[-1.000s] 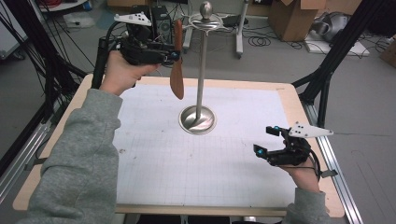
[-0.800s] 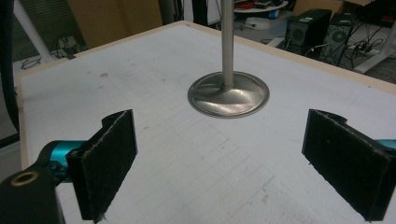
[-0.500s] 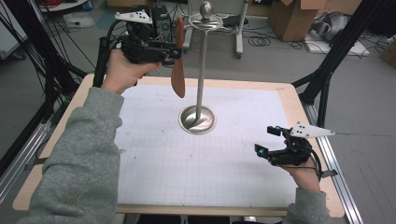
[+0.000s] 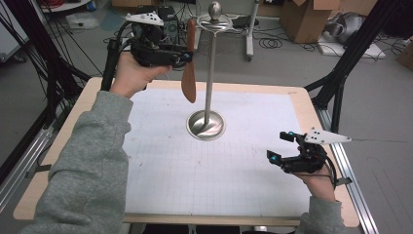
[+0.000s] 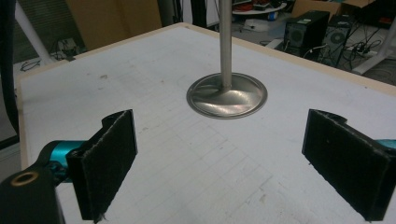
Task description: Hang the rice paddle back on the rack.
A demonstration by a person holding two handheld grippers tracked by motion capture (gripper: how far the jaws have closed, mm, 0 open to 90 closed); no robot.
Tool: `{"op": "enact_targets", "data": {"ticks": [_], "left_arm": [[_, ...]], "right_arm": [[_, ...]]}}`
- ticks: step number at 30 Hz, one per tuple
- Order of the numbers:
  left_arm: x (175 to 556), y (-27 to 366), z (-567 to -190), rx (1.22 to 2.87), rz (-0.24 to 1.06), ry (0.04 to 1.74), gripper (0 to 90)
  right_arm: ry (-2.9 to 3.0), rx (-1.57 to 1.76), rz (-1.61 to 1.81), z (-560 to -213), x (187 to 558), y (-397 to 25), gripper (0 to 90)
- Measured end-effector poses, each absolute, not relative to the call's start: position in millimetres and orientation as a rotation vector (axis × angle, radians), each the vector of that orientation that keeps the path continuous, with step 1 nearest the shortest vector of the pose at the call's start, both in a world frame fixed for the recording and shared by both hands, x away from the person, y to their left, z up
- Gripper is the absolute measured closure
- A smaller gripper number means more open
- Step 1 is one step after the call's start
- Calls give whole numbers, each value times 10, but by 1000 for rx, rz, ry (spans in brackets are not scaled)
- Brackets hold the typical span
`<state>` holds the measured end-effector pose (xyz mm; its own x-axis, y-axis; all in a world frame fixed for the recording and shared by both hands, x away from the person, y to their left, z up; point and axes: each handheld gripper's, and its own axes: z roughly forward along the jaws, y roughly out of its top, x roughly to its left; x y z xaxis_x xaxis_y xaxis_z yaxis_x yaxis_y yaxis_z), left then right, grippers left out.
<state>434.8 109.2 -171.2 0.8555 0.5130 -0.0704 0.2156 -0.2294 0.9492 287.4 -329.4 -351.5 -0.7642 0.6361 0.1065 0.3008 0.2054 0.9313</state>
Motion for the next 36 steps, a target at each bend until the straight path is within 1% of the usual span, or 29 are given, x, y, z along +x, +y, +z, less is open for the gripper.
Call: {"op": "enact_targets", "data": {"ticks": [22, 27, 28, 31, 36], "left_arm": [[4400, 1018, -1767, 1822, 299, 565, 650], [4395, 1009, -1763, 1810, 318, 580, 642], [4392, 1011, -1761, 1803, 320, 576, 634], [4384, 1030, -1753, 1783, 324, 574, 570], [4346, 1076, -1783, 1766, 342, 552, 448]], "right_arm": [[2184, 882, 1575, -3517, 2875, -3293, 89], [2186, 878, 1577, -3518, 2877, -3298, 89], [2180, 874, 1578, -3518, 2880, -3303, 89], [2175, 876, 1581, -3511, 2870, -3315, 89], [2167, 877, 1583, -3503, 2857, -3333, 89]]}}
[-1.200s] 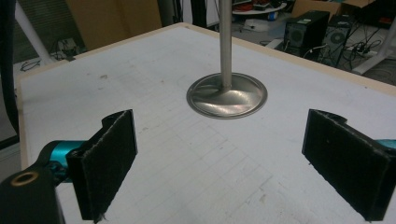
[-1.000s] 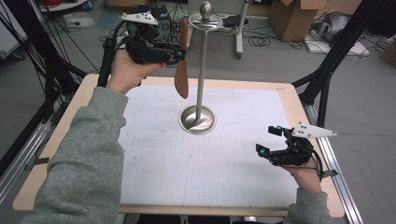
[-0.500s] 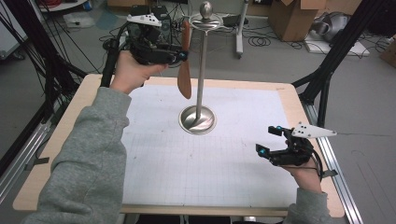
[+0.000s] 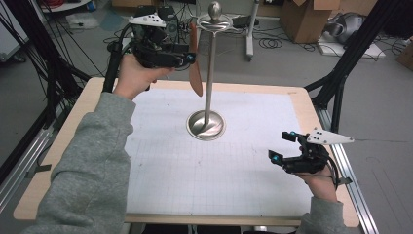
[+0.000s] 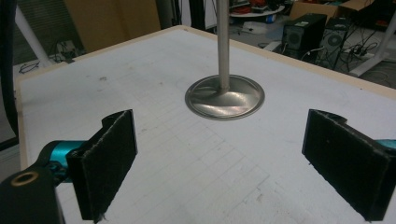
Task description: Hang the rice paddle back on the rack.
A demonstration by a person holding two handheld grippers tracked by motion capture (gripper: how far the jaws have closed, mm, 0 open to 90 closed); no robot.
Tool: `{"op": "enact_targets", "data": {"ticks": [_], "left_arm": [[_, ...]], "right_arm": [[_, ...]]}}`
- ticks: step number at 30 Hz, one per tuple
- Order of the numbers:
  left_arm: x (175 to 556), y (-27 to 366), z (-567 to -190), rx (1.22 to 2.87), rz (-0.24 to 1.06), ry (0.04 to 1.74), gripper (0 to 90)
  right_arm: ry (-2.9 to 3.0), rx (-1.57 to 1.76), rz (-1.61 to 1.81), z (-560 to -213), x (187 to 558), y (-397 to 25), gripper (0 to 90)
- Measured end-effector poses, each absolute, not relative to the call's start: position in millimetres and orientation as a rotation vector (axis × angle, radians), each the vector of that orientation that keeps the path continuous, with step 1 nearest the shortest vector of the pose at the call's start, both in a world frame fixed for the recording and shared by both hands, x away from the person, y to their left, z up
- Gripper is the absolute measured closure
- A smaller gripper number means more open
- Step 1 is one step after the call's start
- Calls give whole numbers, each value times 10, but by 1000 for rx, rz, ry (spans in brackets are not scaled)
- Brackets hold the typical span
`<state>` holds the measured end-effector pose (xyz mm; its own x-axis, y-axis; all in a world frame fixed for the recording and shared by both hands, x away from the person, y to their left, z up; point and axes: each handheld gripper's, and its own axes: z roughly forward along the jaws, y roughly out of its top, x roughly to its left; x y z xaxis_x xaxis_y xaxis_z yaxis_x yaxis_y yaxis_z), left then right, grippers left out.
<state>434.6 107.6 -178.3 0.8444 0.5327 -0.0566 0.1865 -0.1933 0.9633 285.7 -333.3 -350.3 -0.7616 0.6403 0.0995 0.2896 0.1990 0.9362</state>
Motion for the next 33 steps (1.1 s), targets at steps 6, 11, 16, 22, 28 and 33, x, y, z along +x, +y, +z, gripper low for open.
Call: {"op": "enact_targets", "data": {"ticks": [6, 11, 16, 22, 28, 33], "left_arm": [[4282, 1189, -1881, 1735, 371, 529, 336], [4186, 1311, -1937, 1686, 399, 499, 229], [4083, 1441, -1970, 1656, 415, 502, 154], [3996, 1544, -2060, 1657, 426, 513, 154], [3893, 1602, -2173, 1678, 383, 499, 154], [3782, 1629, -2324, 1681, 391, 464, 153]], "right_arm": [[2163, 871, 1587, -3490, 2838, -3334, 89], [2156, 863, 1586, -3475, 2829, -3331, 89], [2160, 858, 1577, -3462, 2820, -3308, 89], [2163, 844, 1573, -3433, 2796, -3271, 89], [2160, 834, 1569, -3415, 2788, -3258, 89], [2166, 825, 1562, -3416, 2799, -3228, 89]]}}
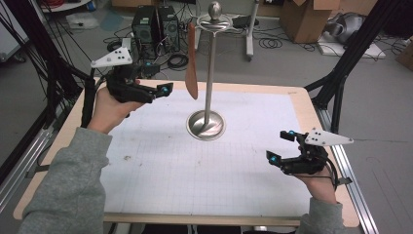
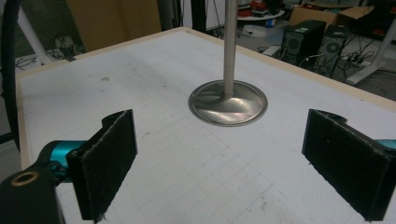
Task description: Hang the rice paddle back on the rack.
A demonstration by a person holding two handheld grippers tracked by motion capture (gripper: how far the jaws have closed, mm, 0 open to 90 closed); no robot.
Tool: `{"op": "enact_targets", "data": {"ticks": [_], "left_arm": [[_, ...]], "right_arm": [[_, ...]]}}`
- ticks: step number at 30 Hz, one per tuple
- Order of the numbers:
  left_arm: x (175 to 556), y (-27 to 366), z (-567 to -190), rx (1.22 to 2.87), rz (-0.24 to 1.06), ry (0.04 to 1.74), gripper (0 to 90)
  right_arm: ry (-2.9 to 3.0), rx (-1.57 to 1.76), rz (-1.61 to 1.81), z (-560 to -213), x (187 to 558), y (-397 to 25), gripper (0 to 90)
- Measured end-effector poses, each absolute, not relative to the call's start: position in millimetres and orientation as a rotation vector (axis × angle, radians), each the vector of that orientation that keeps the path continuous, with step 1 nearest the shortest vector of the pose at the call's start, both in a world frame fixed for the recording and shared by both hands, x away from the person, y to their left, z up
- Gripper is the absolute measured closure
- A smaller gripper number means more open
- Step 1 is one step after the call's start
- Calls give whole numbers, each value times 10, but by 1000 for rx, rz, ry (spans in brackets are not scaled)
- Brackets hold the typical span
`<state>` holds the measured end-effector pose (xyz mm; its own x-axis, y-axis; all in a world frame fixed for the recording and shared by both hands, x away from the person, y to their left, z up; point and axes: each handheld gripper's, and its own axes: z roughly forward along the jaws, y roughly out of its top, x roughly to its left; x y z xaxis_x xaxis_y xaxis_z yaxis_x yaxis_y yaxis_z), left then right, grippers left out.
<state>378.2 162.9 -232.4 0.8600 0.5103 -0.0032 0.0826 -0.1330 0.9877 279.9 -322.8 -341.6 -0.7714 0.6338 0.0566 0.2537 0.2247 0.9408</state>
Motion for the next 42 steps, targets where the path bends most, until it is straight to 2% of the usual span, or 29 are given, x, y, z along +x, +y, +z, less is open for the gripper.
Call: {"op": "enact_targets", "data": {"ticks": [15, 28, 32, 42], "left_arm": [[3578, 1861, -2696, 1704, 396, 504, 152], [3413, 2027, -2950, 1654, 401, 541, 151], [3383, 2080, -3069, 1600, 362, 568, 151], [3305, 2144, -3290, 1615, 383, 611, 151]], "right_arm": [[2179, 804, 1544, -3412, 2805, -3132, 89], [2160, 800, 1550, -3382, 2812, -3109, 89], [2166, 797, 1547, -3379, 2827, -3085, 89], [2162, 776, 1557, -3344, 2834, -3022, 89]]}}
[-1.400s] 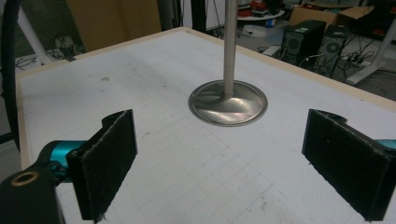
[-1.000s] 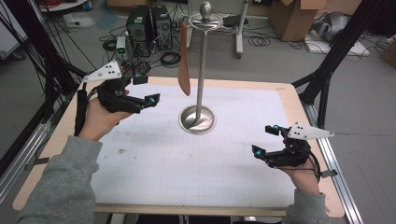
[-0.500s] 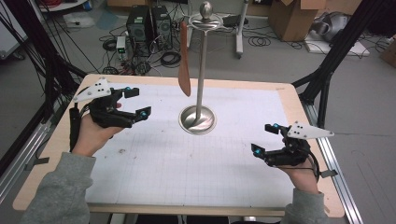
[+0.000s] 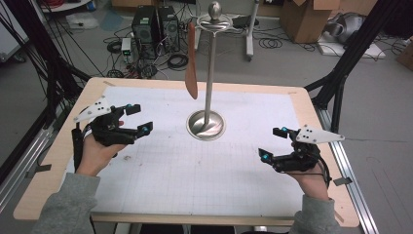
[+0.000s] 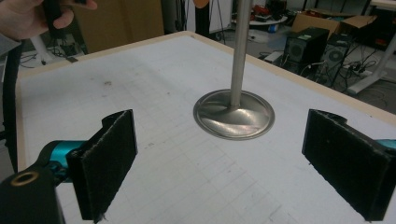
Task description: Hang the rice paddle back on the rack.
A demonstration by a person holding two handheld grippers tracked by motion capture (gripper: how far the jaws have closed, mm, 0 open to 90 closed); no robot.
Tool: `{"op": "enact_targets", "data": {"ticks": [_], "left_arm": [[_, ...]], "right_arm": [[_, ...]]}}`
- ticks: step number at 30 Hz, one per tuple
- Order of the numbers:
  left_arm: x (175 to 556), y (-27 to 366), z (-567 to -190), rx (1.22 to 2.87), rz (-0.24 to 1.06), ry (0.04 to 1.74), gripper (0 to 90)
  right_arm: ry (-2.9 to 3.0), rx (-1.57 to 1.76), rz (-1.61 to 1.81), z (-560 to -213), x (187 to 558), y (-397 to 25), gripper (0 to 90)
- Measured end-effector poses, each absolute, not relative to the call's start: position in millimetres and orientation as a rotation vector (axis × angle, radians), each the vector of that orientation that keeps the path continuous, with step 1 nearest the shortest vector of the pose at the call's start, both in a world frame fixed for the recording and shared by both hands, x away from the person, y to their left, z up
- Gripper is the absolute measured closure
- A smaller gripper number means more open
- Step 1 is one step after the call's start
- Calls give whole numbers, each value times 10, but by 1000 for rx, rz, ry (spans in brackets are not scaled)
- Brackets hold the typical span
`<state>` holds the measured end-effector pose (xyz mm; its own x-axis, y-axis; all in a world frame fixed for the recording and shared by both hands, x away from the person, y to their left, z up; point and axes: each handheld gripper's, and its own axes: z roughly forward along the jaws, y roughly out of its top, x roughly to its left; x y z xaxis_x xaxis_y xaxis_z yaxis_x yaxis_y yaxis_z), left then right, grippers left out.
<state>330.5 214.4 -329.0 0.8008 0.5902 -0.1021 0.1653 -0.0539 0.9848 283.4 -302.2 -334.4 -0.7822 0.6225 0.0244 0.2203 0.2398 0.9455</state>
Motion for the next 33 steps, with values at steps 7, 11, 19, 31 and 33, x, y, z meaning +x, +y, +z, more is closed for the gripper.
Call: {"op": "enact_targets", "data": {"ticks": [7, 11, 19, 31, 33], "left_arm": [[3238, 2243, -3361, 1597, 392, 631, 151], [3206, 2291, -3438, 1591, 383, 648, 151], [3139, 2373, -3563, 1586, 411, 672, 151], [3000, 2471, -3859, 1627, 454, 718, 152], [2957, 2503, -3869, 1611, 463, 728, 152]], "right_arm": [[2161, 758, 1560, -3320, 2843, -2983, 89], [2161, 754, 1560, -3308, 2846, -2958, 89], [2181, 744, 1552, -3315, 2880, -2878, 89], [2161, 768, 1559, -3335, 2930, -2885, 89], [2147, 769, 1560, -3338, 2934, -2892, 89]]}}
